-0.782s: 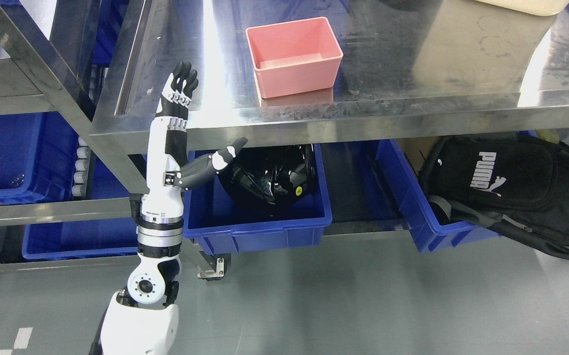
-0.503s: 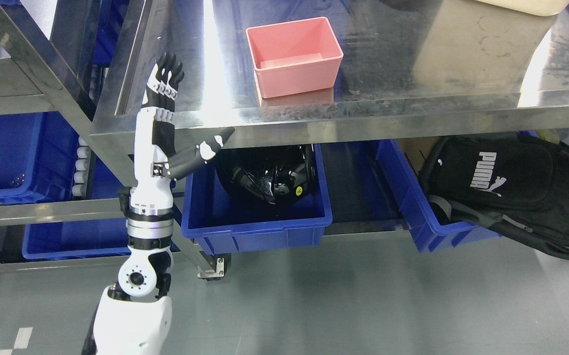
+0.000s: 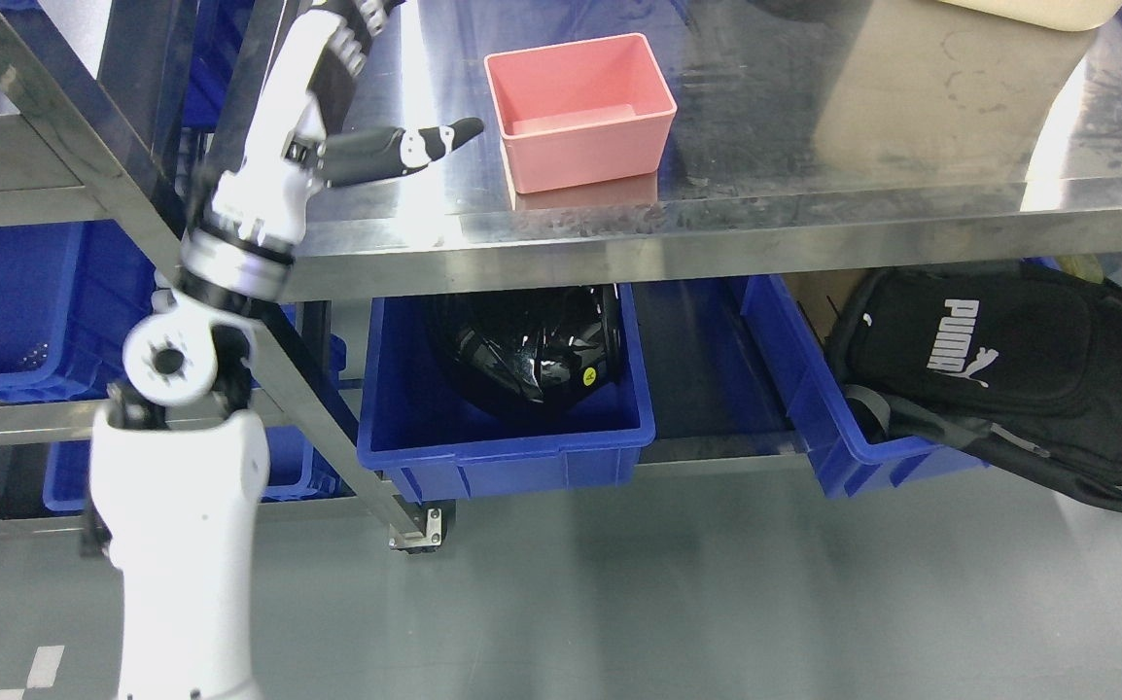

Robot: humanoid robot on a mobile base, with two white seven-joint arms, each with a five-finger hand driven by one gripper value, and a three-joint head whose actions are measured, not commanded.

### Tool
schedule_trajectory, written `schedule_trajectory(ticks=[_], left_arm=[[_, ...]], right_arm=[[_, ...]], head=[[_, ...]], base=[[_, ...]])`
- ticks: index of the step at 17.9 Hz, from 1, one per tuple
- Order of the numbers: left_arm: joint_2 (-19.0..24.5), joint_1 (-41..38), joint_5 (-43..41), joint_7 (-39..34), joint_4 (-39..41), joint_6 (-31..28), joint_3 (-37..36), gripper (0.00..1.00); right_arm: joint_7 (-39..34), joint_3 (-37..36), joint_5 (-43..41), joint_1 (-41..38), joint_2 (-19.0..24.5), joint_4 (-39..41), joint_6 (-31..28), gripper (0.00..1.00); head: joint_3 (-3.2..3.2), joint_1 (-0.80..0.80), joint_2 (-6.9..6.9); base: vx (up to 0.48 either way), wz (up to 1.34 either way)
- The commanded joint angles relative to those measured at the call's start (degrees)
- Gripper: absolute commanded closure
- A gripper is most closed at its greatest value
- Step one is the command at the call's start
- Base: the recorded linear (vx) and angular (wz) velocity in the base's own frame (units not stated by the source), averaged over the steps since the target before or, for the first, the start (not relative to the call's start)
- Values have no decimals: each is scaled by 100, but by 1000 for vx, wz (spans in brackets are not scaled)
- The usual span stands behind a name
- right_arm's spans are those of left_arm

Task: Place storage box into left shelf container
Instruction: 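Raise the left hand up and reach toward the pink box on the shelf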

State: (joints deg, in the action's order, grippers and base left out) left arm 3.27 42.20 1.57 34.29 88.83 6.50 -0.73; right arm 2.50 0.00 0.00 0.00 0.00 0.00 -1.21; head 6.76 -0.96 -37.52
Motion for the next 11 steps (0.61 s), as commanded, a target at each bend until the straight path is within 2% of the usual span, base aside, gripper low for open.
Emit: schedule_trajectory(ticks=[1, 4, 6, 8, 11], left_arm=[[990, 1473, -279, 1343, -551, -728, -336, 0], [1500, 1965, -333, 1483, -612, -1026, -1733, 0], [1519, 2308, -342, 1632, -971, -1457, -2403, 0], [1432, 2511, -385, 1992, -1349, -1476, -2633, 0], [949, 2802, -805, 2222, -2078, -1502, -2897, 1]], right_arm=[[-4, -27, 9, -53, -100, 100, -2, 0], [-4, -27, 9, -53, -100, 100, -2, 0], [-4, -27, 9, -53, -100, 100, -2, 0], [-4, -27, 9, -53, -100, 100, -2, 0], [-4, -27, 9, -53, -100, 100, -2, 0]], head=[[0, 0, 0], [0, 0, 0], [0, 0, 0], [0, 0, 0], [0, 0, 0]], base=[[0, 0], [0, 0], [0, 0], [0, 0], [0, 0]])
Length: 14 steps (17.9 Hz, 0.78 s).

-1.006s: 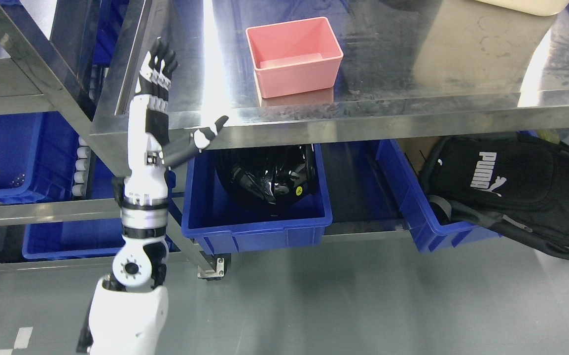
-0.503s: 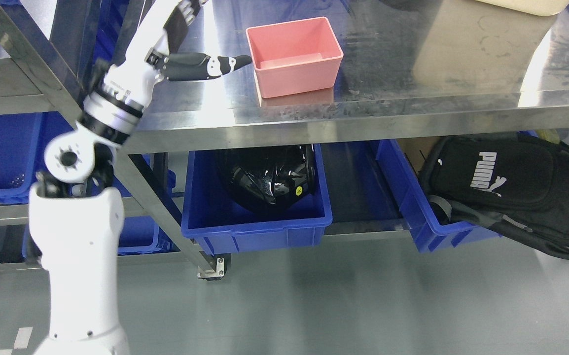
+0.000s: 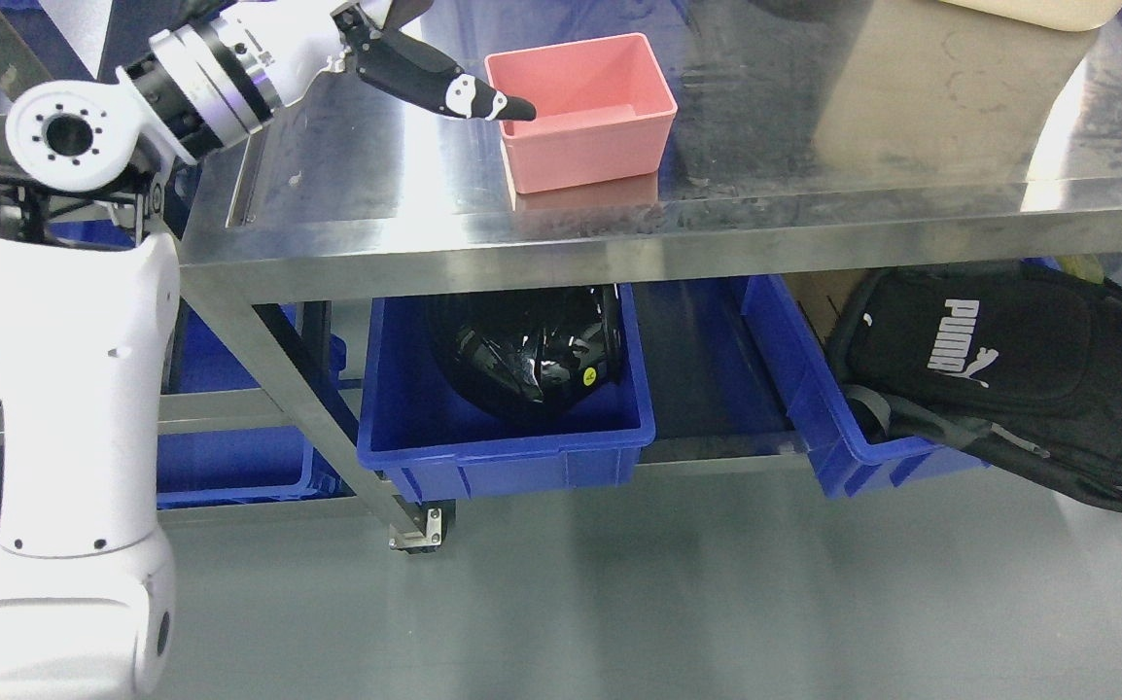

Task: Place storage box into left shelf container
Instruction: 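Raise the left hand up and reach toward the pink box on the shelf, then hook the left hand fingers over the pink box rim and grip it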

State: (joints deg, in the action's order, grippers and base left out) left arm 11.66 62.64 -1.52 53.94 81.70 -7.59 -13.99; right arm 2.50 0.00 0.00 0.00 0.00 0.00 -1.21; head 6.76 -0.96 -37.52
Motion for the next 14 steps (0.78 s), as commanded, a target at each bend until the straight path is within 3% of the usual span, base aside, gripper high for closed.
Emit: schedule_trajectory(ticks=[1, 4, 10, 14], left_arm=[[-13, 776, -759, 309, -1576, -94, -1580, 1], [-304, 776, -1428, 670, -2051, -94, -1580, 1], [-1050, 916, -2088, 626, -2859, -68, -1484, 2], [-1066, 1145, -2238, 267, -3370, 143, -1343, 2]], right_arm=[[-4, -26, 9, -53, -100, 100, -2, 0], [-4, -26, 9, -53, -100, 100, -2, 0], [-4, -26, 9, -53, -100, 100, -2, 0], [-4, -26, 9, -53, -100, 100, -2, 0]], head=[[0, 0, 0], [0, 0, 0], [0, 0, 0], [0, 0, 0]], base=[[0, 0], [0, 0], [0, 0], [0, 0]])
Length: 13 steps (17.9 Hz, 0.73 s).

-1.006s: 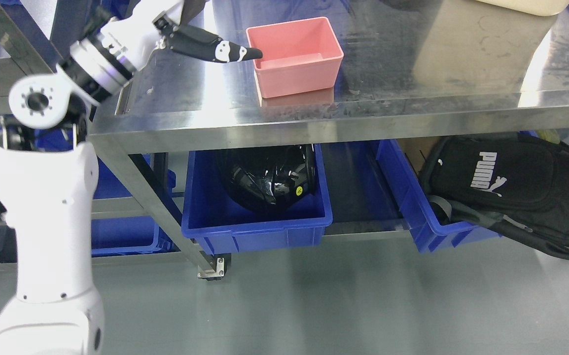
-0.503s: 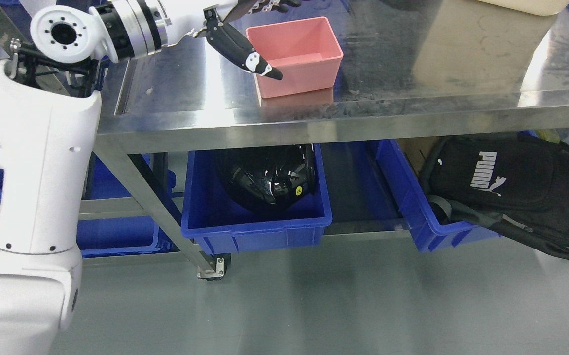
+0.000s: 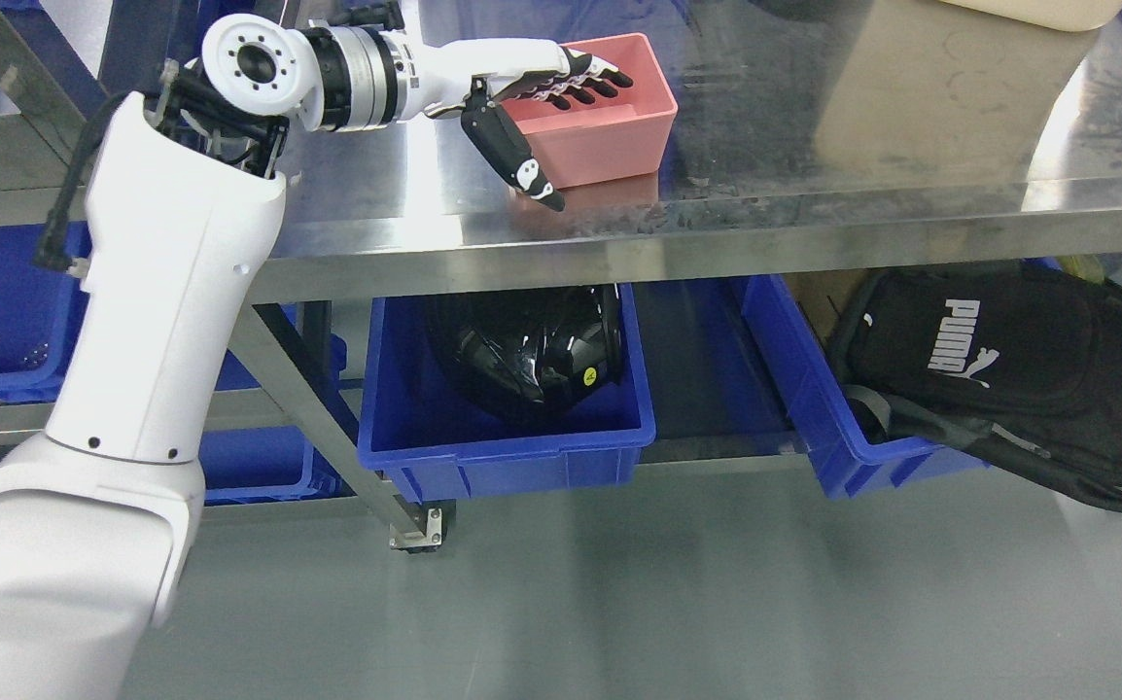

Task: Place storage box into left shelf container
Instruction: 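Hook the left hand fingers over the pink box rim and grip it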

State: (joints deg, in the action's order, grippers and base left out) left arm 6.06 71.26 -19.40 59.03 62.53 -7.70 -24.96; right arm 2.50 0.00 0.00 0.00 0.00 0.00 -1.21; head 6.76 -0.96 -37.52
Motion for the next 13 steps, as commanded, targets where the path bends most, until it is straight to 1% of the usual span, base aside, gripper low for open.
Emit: schedule_trajectory(ticks=[1, 4, 6, 9, 10, 11, 12, 13], left_arm=[[-506, 318, -486, -261, -1523, 190, -246, 2], [-506, 345, -495, -270, -1708, 348, -281, 2], [-506, 345, -495, -278, -1779, 497, -325, 6], [-506, 283, -503, -270, -1849, 770, -325, 15], [-506, 283, -503, -270, -1849, 788, -282, 20], [-506, 283, -486, -278, -1849, 823, -203, 28], [-506, 283, -477, -278, -1849, 945, 7, 41], [-506, 275, -477, -270, -1849, 1085, 296, 56]], right_arm=[[-4, -26, 9, -52, -100, 100, -2, 0], [-4, -26, 9, -52, -100, 100, -2, 0], [-4, -26, 9, -52, -100, 100, -2, 0], [-4, -26, 9, -52, -100, 100, -2, 0], [-4, -26, 9, -52, -100, 100, -2, 0], [-4, -26, 9, -52, -100, 100, -2, 0], [-4, -26, 9, -52, -100, 100, -2, 0], [-4, -26, 9, -52, -100, 100, -2, 0]], head=[[0, 0, 0], [0, 0, 0], [0, 0, 0], [0, 0, 0], [0, 0, 0], [0, 0, 0], [0, 0, 0], [0, 0, 0]], base=[[0, 0], [0, 0], [0, 0], [0, 0], [0, 0], [0, 0], [4, 21], [4, 21]])
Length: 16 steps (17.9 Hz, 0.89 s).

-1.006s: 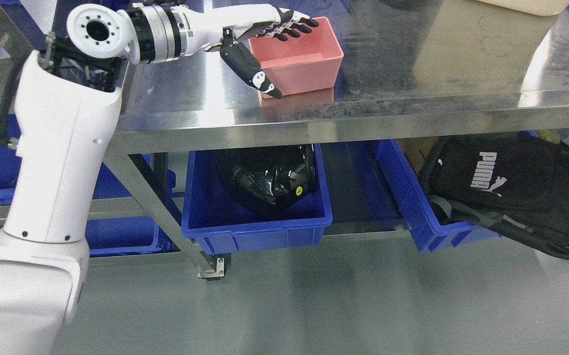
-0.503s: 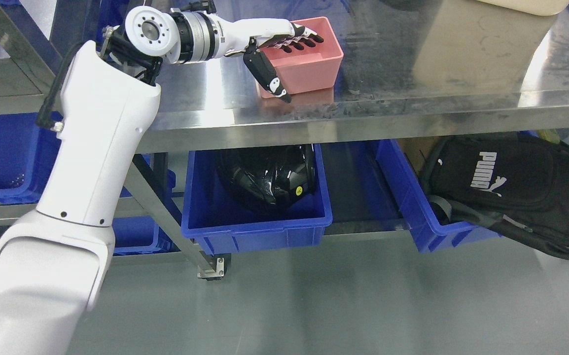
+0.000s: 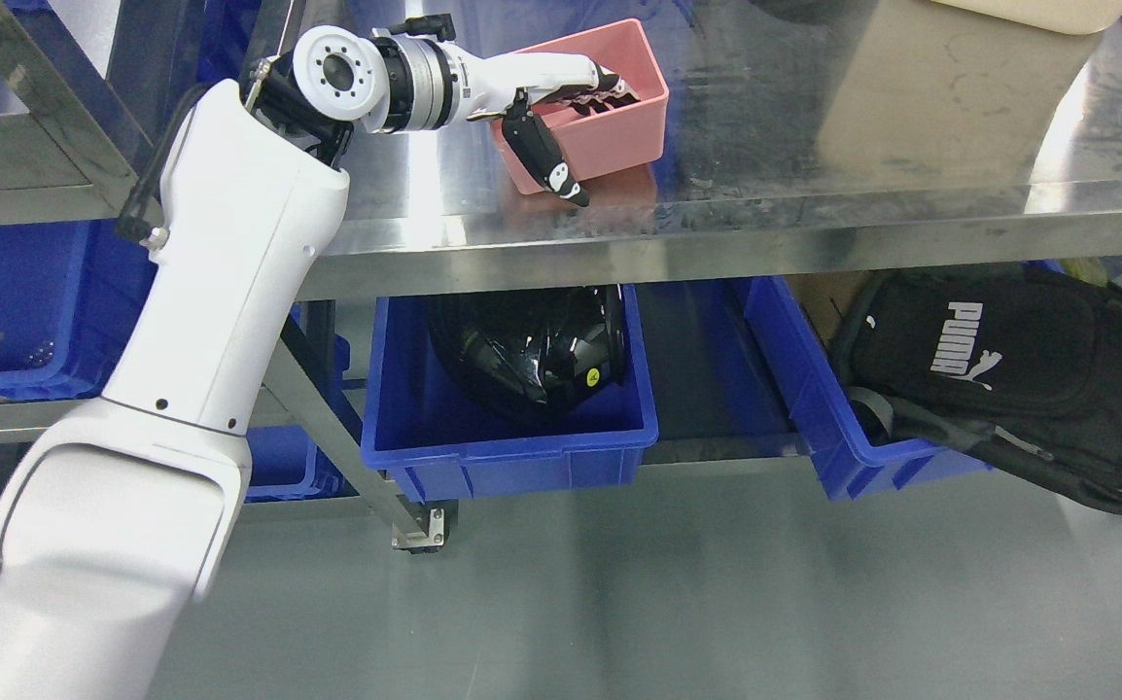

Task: Place storage box into left shelf container
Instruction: 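Hook the left hand fingers over the pink box rim and grip it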

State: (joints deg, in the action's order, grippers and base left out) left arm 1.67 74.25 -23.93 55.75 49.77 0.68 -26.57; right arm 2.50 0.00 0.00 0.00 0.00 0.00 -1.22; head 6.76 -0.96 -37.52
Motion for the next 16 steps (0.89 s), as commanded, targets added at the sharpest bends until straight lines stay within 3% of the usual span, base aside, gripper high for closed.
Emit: schedule_trajectory(ticks=[1, 2, 3, 7, 14, 16], left_arm=[[-67, -33, -7, 111, -583, 422, 764, 73], [-67, -50, 28, 172, -644, 633, 1019, 92], [-67, -77, 28, 260, -757, 904, 1248, 100], [-67, -313, 342, 593, -934, 1389, 2153, 100], [-67, -665, 3671, 542, -829, 1408, 2446, 100], [-67, -928, 4279, 507, -409, 1408, 2446, 100]], right_arm=[[-4, -26, 9, -53, -100, 100, -1, 0], [-4, -26, 9, -53, -100, 100, -1, 0], [-4, -26, 9, -53, -100, 100, -1, 0], [-4, -26, 9, -53, -100, 100, -1, 0], [-4, -26, 9, -53, -100, 100, -1, 0], [-4, -26, 9, -53, -100, 100, -1, 0]], head=[[0, 0, 0], [0, 0, 0], [0, 0, 0], [0, 0, 0], [0, 0, 0], [0, 0, 0]], base=[[0, 29], [0, 29], [0, 0], [0, 0], [1, 19], [4, 32]])
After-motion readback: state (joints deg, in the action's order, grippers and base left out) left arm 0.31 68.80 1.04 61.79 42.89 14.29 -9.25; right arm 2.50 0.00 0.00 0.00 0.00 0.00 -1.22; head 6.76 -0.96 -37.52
